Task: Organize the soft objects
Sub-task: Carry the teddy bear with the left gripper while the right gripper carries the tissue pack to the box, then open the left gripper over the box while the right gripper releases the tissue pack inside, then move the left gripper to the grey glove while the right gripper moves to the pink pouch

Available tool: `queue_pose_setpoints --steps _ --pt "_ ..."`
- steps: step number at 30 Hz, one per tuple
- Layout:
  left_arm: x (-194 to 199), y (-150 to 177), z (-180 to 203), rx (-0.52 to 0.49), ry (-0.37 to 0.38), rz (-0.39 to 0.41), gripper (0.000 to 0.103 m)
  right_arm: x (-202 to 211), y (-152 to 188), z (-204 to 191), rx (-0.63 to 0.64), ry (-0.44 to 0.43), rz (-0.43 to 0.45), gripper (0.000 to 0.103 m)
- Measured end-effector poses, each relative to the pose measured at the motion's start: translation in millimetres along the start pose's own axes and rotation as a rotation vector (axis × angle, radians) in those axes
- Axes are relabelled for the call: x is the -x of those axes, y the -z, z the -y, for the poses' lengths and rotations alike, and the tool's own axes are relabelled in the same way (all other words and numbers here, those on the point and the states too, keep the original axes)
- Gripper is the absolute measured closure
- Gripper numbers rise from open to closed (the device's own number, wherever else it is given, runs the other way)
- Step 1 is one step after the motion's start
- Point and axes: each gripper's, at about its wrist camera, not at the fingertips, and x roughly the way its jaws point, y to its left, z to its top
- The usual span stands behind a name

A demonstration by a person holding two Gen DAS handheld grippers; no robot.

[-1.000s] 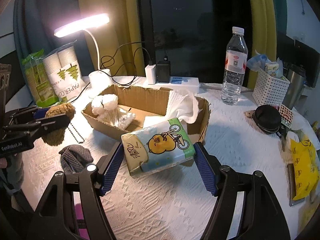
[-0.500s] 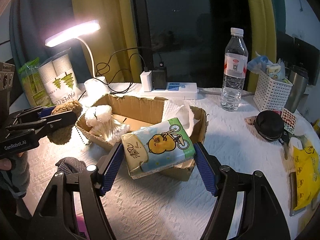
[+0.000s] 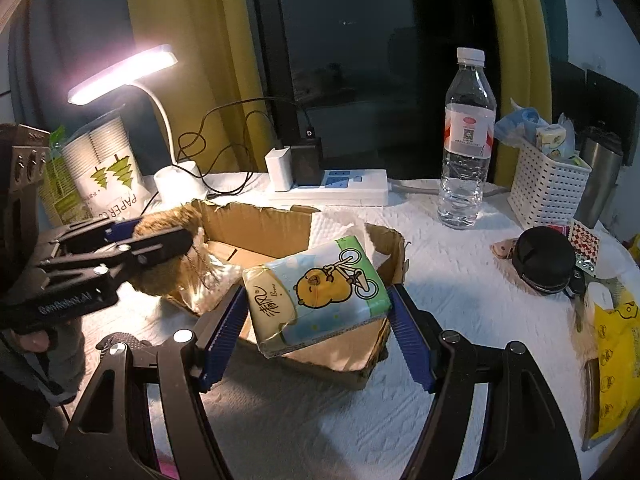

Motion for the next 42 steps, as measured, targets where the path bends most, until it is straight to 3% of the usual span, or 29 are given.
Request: queue_pose_setpoints --steps 8,15,17,19,42 --pt "-30 9 -6 0.017 -0.014 -0.067 0.059 -19 3 4 -0.021 -0.008 -0.028 0.029" --pt "-35 13 -6 0.014 -0.030 -0.094 0.050 -28 5 4 -0.017 -0.022 -0.051 0.028" --pt "-31 12 -6 0.013 -0.031 -0.091 0.044 -25 5 3 -0.008 -0.015 -0.039 0.028" --pt "-26 12 -6 0.013 -0.028 -0.082 0.029 -22 4 1 -0.005 -0.013 -0.033 0.025" --pt "50 23 -1 0.023 -0.034 0.008 0.028 33 15 -34 0.027 0.034 0.004 0.023"
